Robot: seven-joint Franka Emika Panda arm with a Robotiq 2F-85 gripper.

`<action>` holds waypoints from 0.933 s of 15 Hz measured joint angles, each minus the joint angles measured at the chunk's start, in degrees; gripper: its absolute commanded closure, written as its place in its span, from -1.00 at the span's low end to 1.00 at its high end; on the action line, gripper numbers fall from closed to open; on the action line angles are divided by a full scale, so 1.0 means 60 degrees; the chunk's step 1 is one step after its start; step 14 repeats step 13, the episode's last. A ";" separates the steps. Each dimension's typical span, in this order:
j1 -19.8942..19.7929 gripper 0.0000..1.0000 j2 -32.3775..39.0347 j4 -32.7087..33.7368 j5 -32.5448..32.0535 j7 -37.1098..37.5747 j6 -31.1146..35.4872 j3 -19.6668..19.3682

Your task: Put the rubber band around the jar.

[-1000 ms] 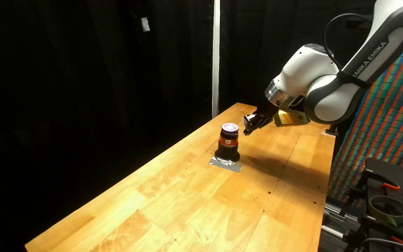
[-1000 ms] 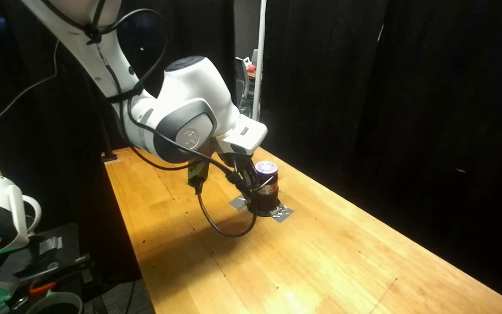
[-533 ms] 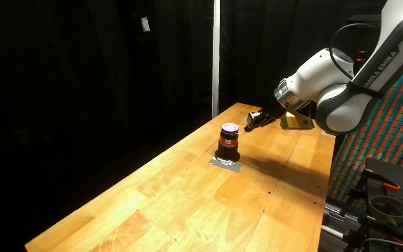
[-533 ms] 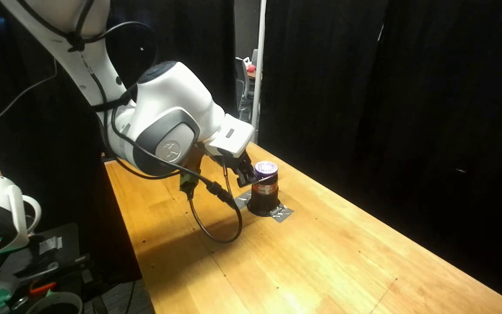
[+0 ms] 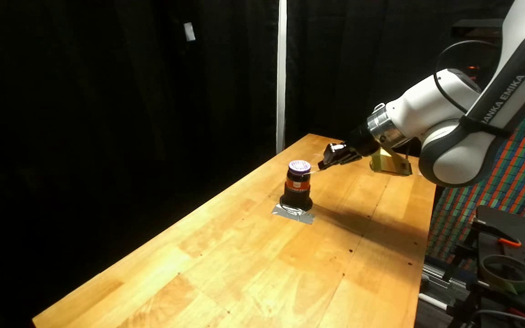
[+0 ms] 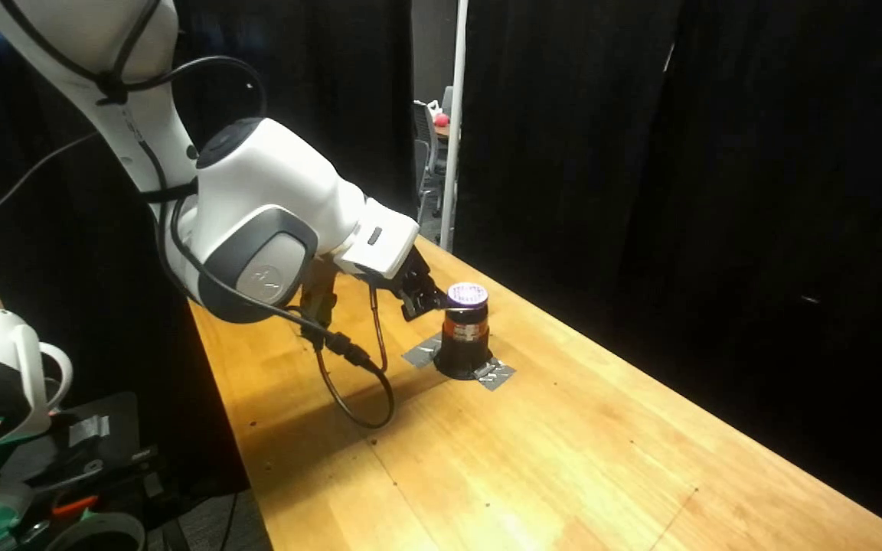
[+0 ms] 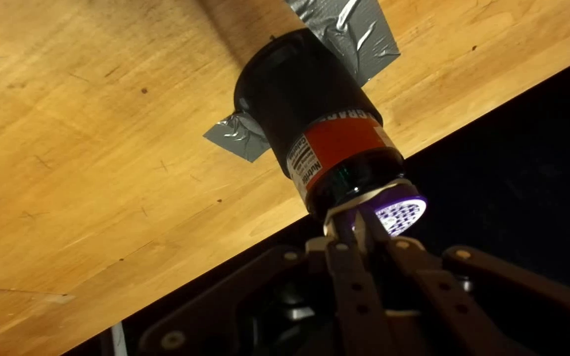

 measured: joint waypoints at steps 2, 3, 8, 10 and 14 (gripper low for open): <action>-0.0900 0.67 0.0000 -0.0047 0.1004 -0.0838 0.0341 0.1272; -0.1272 0.64 0.0001 -0.0062 0.1294 -0.1089 0.0470 0.1768; -0.2559 0.24 0.0014 -0.0161 0.2074 -0.1848 0.1100 0.3448; -0.2804 0.21 0.0027 -0.0191 0.2179 -0.1981 0.1254 0.3771; -0.3110 0.26 0.0045 -0.0196 0.2198 -0.2025 0.1140 0.4098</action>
